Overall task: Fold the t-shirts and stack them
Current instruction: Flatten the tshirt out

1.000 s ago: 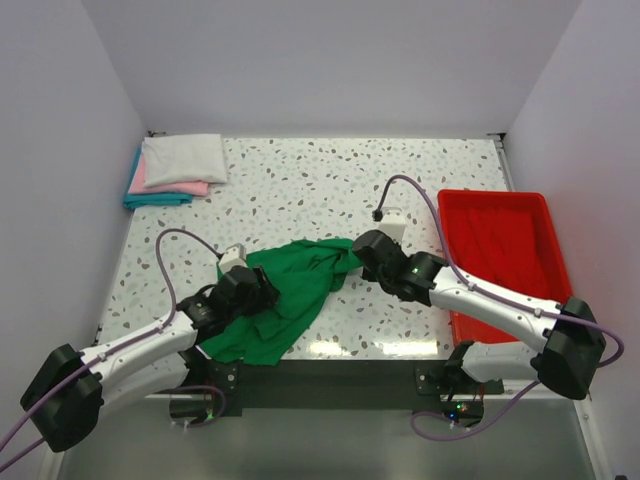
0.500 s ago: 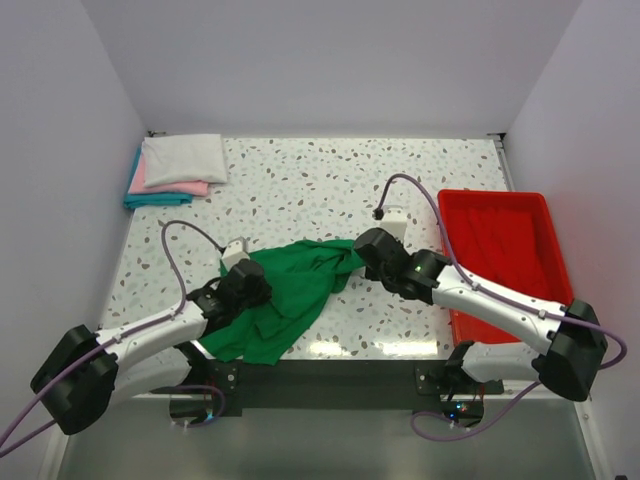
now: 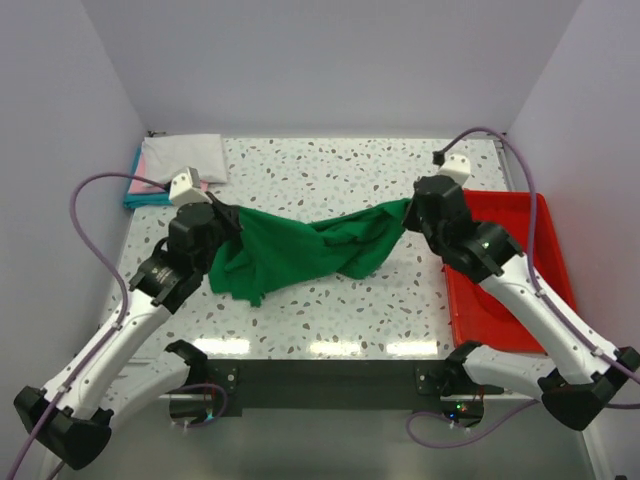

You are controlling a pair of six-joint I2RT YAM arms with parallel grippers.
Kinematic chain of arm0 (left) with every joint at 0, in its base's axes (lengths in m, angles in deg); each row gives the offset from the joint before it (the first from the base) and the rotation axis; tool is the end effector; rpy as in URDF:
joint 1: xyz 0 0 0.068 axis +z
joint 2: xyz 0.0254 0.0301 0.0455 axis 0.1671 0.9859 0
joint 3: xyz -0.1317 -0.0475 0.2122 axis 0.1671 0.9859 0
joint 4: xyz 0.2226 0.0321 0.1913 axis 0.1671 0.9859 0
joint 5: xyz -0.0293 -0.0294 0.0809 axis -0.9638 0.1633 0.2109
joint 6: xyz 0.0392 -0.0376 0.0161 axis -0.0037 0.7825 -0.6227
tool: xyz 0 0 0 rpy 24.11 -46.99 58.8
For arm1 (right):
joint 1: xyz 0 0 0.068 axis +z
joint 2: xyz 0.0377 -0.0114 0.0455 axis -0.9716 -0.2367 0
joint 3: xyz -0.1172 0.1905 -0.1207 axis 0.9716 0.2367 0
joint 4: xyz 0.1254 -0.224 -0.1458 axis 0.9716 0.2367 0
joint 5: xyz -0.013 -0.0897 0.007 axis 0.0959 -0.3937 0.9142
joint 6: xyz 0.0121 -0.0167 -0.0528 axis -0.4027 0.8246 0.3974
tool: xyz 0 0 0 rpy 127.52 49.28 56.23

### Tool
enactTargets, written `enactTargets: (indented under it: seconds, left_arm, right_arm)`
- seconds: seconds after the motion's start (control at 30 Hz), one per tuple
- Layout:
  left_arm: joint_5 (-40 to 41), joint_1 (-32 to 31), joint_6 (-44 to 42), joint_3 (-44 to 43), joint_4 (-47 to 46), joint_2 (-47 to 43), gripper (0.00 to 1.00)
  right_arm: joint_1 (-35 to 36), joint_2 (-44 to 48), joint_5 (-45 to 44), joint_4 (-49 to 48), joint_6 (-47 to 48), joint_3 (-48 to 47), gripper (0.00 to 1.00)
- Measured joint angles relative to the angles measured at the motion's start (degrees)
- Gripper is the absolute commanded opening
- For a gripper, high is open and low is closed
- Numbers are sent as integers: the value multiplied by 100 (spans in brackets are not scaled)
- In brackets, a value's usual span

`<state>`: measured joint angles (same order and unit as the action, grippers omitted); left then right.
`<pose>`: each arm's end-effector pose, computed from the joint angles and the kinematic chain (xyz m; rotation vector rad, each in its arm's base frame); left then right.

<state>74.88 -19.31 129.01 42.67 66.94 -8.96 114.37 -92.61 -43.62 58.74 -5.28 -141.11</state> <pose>0.2287 -0.1076 0.3017 -0.5338 1.8815 -0.4293 0.2265 0.1506 0.3598 0.2527 2.0537 0.1654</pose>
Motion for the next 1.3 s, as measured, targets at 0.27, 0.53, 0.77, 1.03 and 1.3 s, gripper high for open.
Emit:
enactTargets:
  seconds: [0.27, 0.53, 0.77, 1.03, 1.3]
  left_arm:
    - [505, 7, -625, -1480, 815, -592, 0]
    - [577, 7, -986, -2531, 1360, -918, 0]
    - [0, 20, -1097, -2800, 1355, -994, 0]
    - [144, 31, -1582, -3792, 1384, 208, 0]
    - [610, 31, -2024, -4651, 1368, 404, 0]
  right_arm:
    - [-186, 282, -404, 457, 470, -1436, 0]
    - [-186, 446, -636, 693, 798, -2396, 0]
    - [-247, 13, -544, 256, 1279, -2634, 0]
    - [-824, -2938, 981, -487, 1410, -4784, 0]
    - [-741, -5390, 2951, -400, 1172, -6898, 0]
